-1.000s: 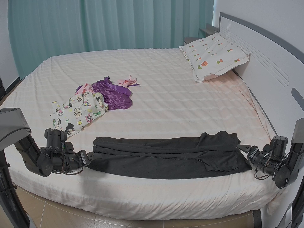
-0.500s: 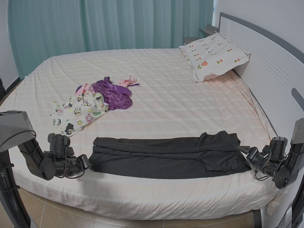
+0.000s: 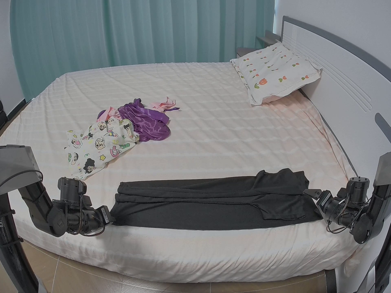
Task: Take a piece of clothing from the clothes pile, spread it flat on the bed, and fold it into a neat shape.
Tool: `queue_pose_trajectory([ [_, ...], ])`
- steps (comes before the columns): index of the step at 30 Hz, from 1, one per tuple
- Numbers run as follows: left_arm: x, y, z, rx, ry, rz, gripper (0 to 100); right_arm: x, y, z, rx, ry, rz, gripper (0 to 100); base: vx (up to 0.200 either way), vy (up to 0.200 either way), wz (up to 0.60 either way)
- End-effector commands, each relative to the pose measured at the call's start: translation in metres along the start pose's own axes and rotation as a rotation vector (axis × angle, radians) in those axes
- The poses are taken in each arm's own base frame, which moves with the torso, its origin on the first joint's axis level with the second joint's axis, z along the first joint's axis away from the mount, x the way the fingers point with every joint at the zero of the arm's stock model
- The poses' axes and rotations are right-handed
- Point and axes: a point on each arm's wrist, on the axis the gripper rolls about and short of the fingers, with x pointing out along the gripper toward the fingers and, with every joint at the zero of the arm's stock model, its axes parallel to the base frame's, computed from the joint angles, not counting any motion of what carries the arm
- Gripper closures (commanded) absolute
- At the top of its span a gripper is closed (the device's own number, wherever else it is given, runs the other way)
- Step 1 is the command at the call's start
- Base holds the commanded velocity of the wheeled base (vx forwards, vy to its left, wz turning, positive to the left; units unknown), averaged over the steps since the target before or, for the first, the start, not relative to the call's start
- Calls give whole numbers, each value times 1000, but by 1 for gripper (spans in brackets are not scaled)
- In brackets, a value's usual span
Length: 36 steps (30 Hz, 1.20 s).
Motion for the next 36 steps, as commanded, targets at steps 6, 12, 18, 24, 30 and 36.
queue_pose_trajectory([
  [6, -3, 12, 5, -4, -16, 25, 0, 0, 0, 0, -1, 1, -1, 0, 0, 0, 0],
  [12, -9, 8, 12, -8, -49, 6, 0, 0, 0, 0, -1, 1, -1, 0, 0, 0, 0],
  [18, -21, 3, 31, -53, -128, -33, 0, 0, 0, 0, -1, -2, 1, 0, 0, 0, 0],
  [24, -21, -4, 46, -148, -181, -73, 0, -6, 8, 5, -16, -42, 29, 0, 0, 0, 0],
  [30, -20, -6, 48, -280, -172, -105, 0, -17, 30, -14, -50, 0, 89, 0, 0, 0, 0],
  [36, -18, -26, 40, -380, -162, -176, 0, -7, 56, -29, -54, -65, 96, 0, 0, 0, 0],
])
